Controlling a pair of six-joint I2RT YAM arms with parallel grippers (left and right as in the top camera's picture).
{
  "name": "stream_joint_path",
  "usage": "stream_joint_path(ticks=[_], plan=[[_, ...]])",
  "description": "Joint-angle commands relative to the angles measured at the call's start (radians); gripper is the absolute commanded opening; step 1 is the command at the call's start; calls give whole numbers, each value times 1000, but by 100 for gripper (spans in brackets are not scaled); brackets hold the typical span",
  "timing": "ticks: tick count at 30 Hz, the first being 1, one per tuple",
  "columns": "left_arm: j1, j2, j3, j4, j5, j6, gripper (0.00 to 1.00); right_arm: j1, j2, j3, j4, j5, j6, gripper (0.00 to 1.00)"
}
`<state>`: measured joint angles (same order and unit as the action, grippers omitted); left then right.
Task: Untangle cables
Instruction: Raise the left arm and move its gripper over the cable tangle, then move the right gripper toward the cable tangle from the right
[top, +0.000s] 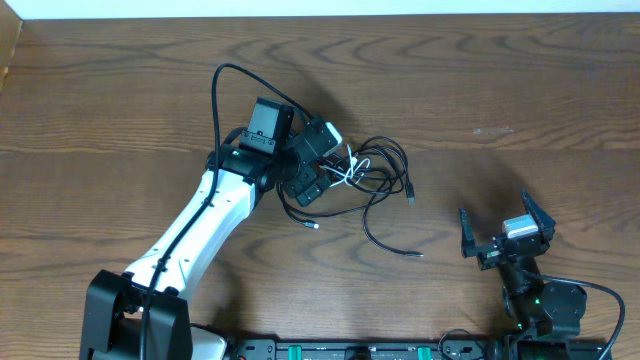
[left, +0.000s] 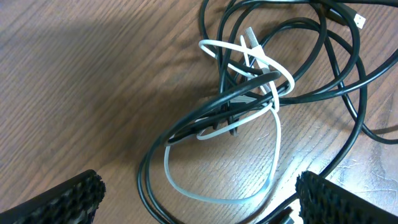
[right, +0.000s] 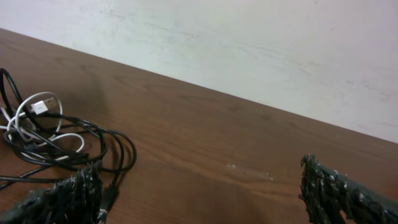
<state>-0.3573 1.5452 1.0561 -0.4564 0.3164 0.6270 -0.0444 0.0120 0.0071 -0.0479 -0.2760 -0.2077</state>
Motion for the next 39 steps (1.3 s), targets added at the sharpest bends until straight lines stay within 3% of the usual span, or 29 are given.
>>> stream_joint_path(ticks=[1, 13, 20, 25, 29, 33, 39], plan=[[-2, 0, 29, 2, 9, 12, 99, 6, -6, -2, -5, 5, 9, 99], [-2, -48, 29, 2, 8, -40, 99, 6, -6, -2, 4, 8, -11, 99], [-1, -145, 29, 2, 3, -62, 99, 6, -6, -2, 95, -4, -10, 99], [3, -187, 29, 2, -52, -135, 99, 6, -6, 3, 123, -23, 115, 99], [16, -193, 29, 3, -88, -186, 99, 6, 4, 42, 115, -48, 134, 99], [49, -193, 29, 2, -130, -254, 99, 6, 83, 156, 30, -44, 122, 99], [99, -193, 29, 3, -130, -327, 99, 6, 379, 383, -103, -56, 101, 99]])
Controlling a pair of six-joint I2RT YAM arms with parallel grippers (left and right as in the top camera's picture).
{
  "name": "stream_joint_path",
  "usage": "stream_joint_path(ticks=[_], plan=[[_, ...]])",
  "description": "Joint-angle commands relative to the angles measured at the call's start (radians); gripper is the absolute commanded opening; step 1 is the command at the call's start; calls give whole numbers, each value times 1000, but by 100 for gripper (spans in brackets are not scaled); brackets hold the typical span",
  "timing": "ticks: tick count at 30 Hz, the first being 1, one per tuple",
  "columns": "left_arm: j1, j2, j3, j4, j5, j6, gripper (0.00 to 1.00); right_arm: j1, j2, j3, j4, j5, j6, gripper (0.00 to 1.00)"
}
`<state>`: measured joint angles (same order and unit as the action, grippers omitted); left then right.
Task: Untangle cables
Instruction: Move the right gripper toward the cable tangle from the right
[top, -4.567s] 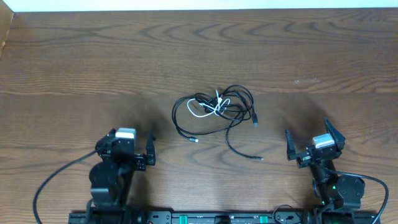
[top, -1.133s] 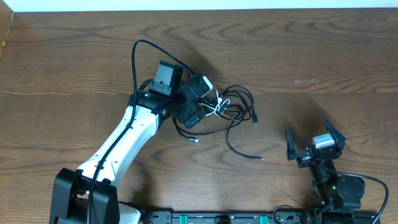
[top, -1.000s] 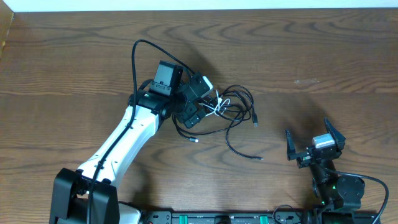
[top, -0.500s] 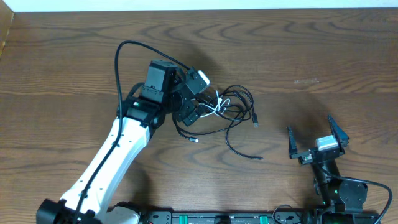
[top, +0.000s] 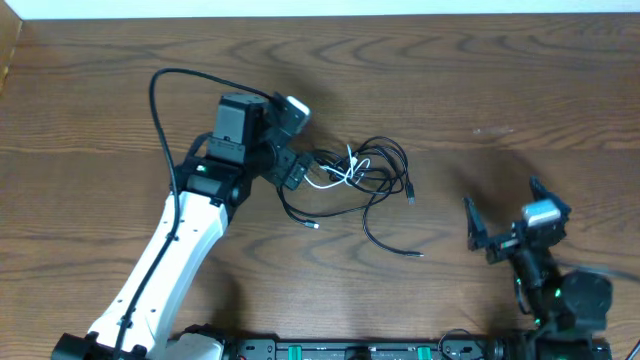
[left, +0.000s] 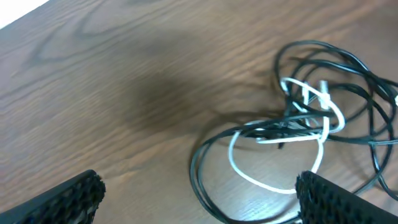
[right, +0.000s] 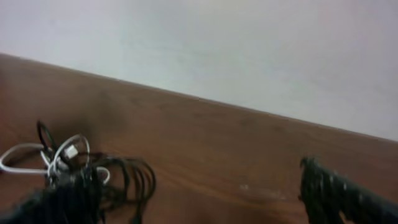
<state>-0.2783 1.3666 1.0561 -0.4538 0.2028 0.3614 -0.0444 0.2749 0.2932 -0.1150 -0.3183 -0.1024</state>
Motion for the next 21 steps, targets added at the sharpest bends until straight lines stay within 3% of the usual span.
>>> stream_joint_path(ticks=[1, 6, 14, 19, 21], plan=[[26, -15, 29, 0, -17, -66, 99, 6, 176, 141, -58, -26, -5, 99], [27, -15, 29, 0, -17, -68, 99, 6, 444, 359, -175, -127, -10, 99], [27, -15, 29, 0, -17, -68, 99, 7, 886, 769, -547, -254, -37, 99], [27, -15, 29, 0, -16, -69, 99, 7, 1006, 816, -569, -309, -11, 99], [27, -15, 29, 0, -16, -69, 99, 7, 1044, 816, -568, -325, 63, 99]])
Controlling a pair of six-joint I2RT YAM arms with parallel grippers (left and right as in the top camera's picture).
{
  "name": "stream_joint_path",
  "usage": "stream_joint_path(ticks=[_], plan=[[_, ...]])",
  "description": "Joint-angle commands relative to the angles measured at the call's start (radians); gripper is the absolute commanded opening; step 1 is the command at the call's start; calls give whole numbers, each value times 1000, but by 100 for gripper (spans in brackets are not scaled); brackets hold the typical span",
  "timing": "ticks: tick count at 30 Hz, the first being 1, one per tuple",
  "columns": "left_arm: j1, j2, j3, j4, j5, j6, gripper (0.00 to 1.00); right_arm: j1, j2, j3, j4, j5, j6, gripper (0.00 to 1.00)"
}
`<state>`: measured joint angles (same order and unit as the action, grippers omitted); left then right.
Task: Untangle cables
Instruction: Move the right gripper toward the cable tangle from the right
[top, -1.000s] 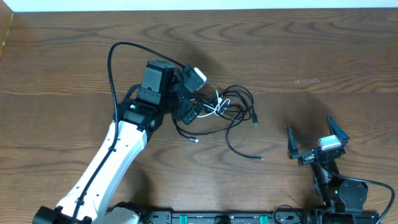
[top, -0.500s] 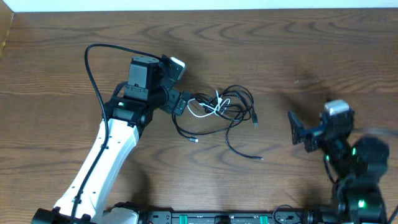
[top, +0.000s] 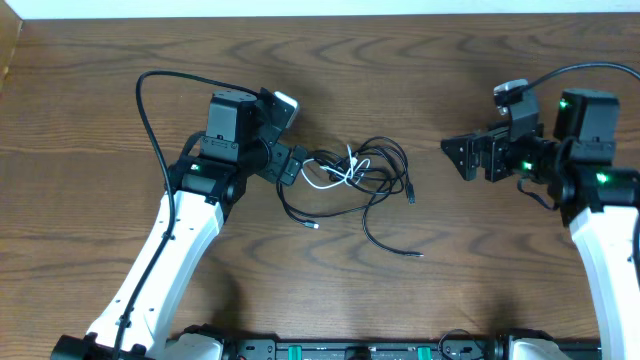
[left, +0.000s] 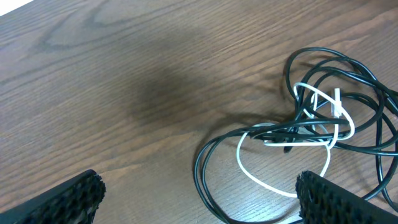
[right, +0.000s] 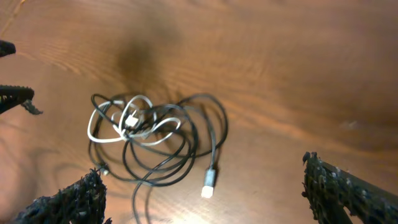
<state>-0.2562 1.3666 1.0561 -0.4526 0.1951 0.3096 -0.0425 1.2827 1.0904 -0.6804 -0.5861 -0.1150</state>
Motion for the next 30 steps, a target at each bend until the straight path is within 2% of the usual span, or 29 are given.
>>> stream_joint_path(ticks=[1, 3, 5, 8, 13, 20, 30], plan=[[5, -15, 29, -2, -9, -17, 99, 5, 47, 19, 0, -58, 116, 99], [5, -15, 29, -2, -10, -17, 99, 5, 75, 19, 24, -84, 187, 99], [5, -15, 29, -1, -32, -52, 99, 8, 90, 19, 51, -114, 190, 97], [5, -15, 29, -1, -163, -148, 99, 50, 117, 19, 84, -127, 219, 95], [5, -15, 29, -2, -288, -227, 99, 175, 152, 19, 160, -59, 188, 91], [44, -15, 29, -2, -323, -272, 99, 335, 245, 19, 229, 43, 162, 90], [79, -15, 29, -17, -319, -274, 99, 462, 393, 19, 341, 43, 163, 86]])
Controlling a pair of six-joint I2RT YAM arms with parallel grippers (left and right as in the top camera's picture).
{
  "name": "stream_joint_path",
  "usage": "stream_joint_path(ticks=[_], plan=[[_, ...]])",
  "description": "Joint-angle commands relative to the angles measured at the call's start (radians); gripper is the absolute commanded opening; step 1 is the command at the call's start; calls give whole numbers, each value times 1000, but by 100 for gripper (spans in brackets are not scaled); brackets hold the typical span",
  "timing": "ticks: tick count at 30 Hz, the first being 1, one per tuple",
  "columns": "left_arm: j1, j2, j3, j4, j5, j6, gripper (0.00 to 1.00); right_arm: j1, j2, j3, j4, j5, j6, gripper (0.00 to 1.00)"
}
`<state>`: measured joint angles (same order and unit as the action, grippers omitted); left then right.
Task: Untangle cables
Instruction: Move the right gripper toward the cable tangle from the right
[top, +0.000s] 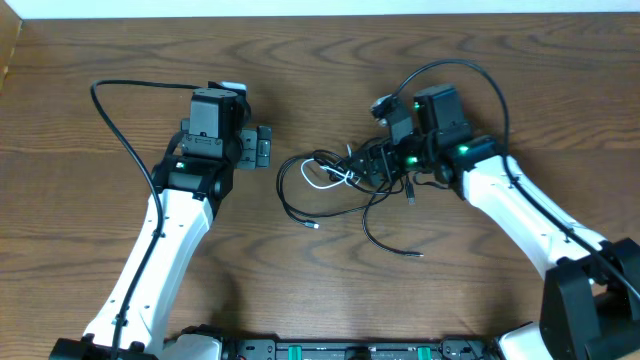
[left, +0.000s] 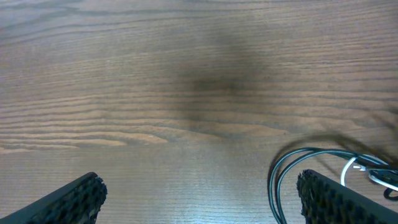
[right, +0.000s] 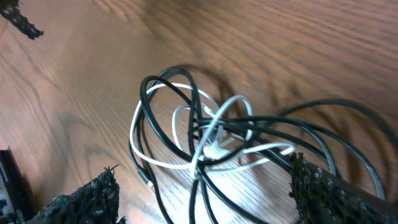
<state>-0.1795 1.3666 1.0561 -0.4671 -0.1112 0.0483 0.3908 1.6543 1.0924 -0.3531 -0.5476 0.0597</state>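
A tangle of black cable (top: 385, 150) and white cable (top: 322, 180) lies mid-table. In the right wrist view the white cable (right: 214, 134) loops through the black loops (right: 168, 93). My right gripper (top: 372, 165) is open and low over the right part of the knot, so the cables lie between its fingers (right: 84, 200). My left gripper (top: 257, 148) hangs open to the left of the tangle, apart from it. The left wrist view catches only a black loop (left: 278, 180) and a bit of white cable (left: 360, 169) at its right edge.
Two loose black cable ends trail toward the front of the wooden table (top: 520, 60), one at the left (top: 315, 224) and one further right (top: 418, 254). A plug (top: 410, 195) lies just right of the knot.
My right gripper has moved from well right of the tangle to directly over it, still open. My left gripper has drawn back to the left, away from the tangle's edge.
At first my left gripper was open over the knot, with the right arm folded at the front right. The left gripper then stood at the tangle's left edge while the right arm was raised and extended. Now the right gripper straddles the knot and the left is clear.
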Motion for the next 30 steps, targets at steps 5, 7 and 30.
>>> stream_joint_path(ticks=[5, 7, 30], plan=[[2, -15, 29, -10, -13, -13, 99, 70, 48, 17, 18, 19, -12, 80], [2, -15, 29, -10, -12, -13, 99, 84, 54, 16, 16, 53, -12, 77], [2, -14, 29, -11, -2, -13, 99, 123, 126, 17, 69, 152, 41, 1]])
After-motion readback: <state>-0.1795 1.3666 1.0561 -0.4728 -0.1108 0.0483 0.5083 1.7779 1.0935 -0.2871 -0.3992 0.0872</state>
